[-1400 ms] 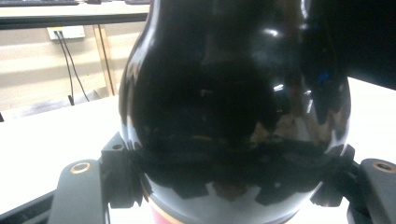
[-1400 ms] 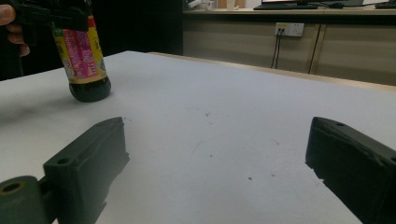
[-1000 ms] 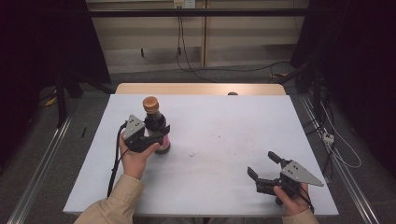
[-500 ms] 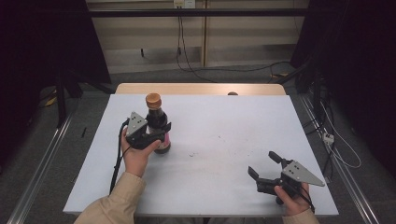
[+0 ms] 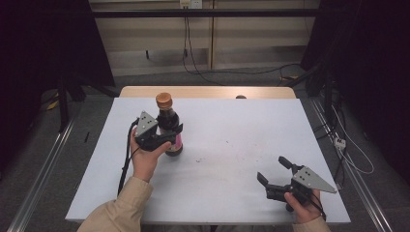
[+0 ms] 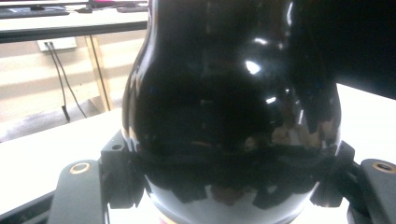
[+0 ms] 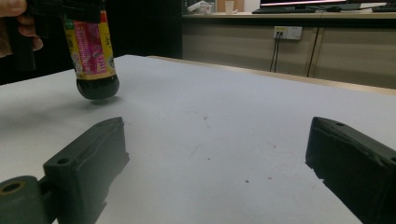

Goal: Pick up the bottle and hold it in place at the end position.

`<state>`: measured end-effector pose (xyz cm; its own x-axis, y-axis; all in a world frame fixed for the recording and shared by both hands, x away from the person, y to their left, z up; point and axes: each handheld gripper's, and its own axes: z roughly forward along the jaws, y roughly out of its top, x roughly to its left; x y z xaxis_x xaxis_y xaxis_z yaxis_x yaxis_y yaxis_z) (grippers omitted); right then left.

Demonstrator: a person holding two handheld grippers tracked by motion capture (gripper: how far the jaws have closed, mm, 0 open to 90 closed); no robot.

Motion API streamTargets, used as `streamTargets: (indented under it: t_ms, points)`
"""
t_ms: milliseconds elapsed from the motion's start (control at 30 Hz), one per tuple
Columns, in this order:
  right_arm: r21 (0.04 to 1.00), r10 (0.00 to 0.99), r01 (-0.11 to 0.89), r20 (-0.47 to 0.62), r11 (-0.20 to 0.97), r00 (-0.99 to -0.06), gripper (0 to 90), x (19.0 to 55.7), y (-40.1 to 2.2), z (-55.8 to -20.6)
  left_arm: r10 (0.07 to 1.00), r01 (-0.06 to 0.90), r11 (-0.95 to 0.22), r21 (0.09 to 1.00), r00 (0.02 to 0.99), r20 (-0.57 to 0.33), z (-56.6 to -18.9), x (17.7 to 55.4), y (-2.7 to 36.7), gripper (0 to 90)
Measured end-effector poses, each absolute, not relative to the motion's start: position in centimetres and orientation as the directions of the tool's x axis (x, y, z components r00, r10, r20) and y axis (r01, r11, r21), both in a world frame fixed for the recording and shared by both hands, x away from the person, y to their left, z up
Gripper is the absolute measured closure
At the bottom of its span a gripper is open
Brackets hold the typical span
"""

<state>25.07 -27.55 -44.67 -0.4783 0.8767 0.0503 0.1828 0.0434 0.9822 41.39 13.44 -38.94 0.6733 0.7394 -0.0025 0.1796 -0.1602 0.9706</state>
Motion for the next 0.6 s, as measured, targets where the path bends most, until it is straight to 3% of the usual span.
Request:
streamTargets:
  t_ms: [600]
  points:
    - [0.982, 0.876, 0.185, 0.056, 0.038, -0.478, 4.5, 25.0, -27.8, -44.7, 0.685, 0.183, -0.18, 0.967, 0.729, -0.011, -38.8, 42.5, 10.0, 28.0]
